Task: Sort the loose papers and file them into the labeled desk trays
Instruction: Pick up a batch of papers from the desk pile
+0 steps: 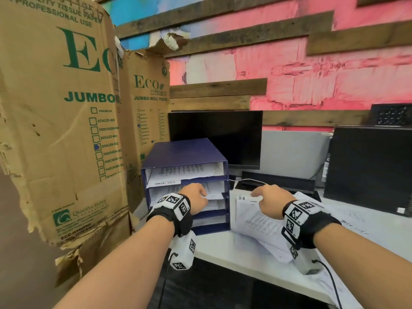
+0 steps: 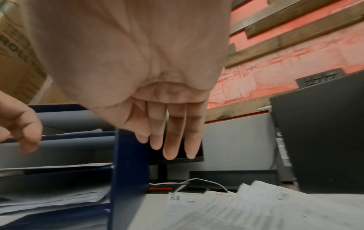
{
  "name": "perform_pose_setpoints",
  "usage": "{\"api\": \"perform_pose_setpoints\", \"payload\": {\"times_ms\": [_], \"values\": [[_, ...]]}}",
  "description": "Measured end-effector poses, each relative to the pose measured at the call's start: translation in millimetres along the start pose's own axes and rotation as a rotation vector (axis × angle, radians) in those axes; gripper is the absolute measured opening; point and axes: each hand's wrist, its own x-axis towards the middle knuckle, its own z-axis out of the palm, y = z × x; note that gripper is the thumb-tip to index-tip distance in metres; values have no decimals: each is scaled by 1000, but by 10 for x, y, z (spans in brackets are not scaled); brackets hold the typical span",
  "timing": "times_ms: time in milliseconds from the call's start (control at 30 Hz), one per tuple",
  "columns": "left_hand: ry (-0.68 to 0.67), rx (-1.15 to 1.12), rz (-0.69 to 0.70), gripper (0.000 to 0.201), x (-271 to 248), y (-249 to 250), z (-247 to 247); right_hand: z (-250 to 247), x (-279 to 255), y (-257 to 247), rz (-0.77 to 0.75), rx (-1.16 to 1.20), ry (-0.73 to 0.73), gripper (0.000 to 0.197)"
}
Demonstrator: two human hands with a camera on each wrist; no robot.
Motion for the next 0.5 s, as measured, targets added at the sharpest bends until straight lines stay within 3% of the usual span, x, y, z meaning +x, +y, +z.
{"api": "perform_pose_setpoints", "payload": {"times_ms": [200,500], "values": [[-112,51,124,24,73,524,483,119,-287,789,180,-33,-114,47],[-285,178,94,41,417,965,1288,399,-551,1714,340,-43,-274,44]]}}
